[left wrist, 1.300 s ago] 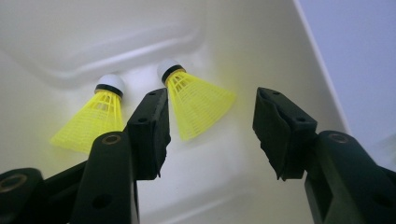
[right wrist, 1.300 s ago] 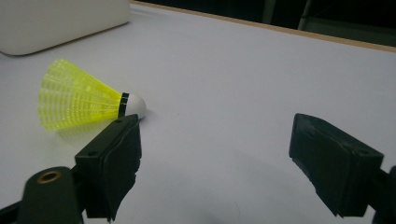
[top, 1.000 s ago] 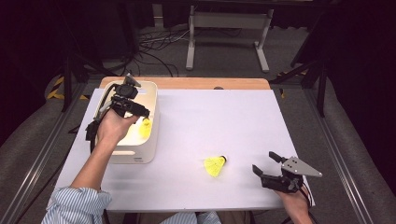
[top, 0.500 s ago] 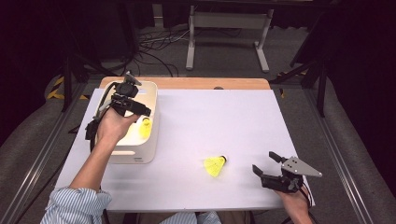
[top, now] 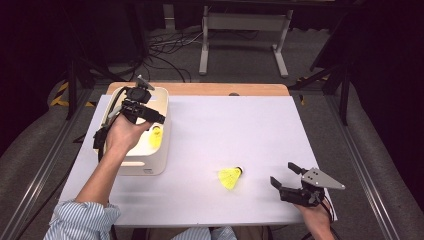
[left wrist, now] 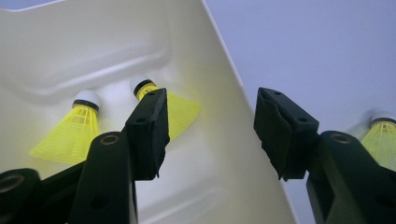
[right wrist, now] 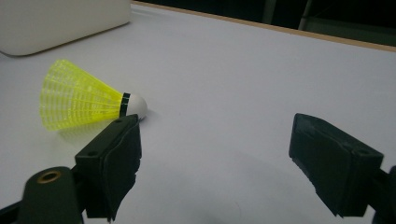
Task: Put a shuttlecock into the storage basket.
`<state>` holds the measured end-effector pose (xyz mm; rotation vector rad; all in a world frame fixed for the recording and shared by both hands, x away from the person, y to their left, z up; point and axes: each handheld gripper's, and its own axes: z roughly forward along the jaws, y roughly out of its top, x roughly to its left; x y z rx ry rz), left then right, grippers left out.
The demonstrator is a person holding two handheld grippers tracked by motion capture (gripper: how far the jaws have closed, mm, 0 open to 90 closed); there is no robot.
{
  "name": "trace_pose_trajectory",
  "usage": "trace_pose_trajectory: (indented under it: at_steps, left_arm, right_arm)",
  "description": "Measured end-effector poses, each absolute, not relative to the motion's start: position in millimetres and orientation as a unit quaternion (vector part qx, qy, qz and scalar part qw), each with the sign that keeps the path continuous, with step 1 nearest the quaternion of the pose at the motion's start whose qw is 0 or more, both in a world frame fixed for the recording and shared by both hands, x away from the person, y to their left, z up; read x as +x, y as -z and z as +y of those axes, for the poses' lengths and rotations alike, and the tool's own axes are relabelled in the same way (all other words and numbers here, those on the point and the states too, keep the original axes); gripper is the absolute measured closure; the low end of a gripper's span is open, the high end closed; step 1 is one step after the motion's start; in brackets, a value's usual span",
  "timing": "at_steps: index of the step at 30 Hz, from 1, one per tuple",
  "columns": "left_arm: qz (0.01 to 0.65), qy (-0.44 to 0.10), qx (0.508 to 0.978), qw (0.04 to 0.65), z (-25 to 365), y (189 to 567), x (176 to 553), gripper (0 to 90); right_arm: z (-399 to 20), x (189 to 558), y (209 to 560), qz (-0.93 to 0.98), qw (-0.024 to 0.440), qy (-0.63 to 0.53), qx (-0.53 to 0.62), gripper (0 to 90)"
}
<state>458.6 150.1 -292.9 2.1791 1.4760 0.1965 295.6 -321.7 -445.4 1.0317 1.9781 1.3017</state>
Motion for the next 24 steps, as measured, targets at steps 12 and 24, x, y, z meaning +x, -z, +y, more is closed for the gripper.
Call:
trace_pose_trajectory:
  at_steps: [12, 24]
  left_arm:
    - [0.532, -0.068, 0.806, 0.25, 137.9, 292.5, 456.6, 45.1]
    - [0.516, -0.065, 0.816, 0.253, 127.9, 291.7, 455.1, 44.7]
  right_arm:
    - [-321.8, 295.5, 445.3, 0.736, 0.275, -0.485, 0.384, 17.7]
    - [-321.8, 295.6, 445.3, 0.736, 0.273, -0.486, 0.385, 17.9]
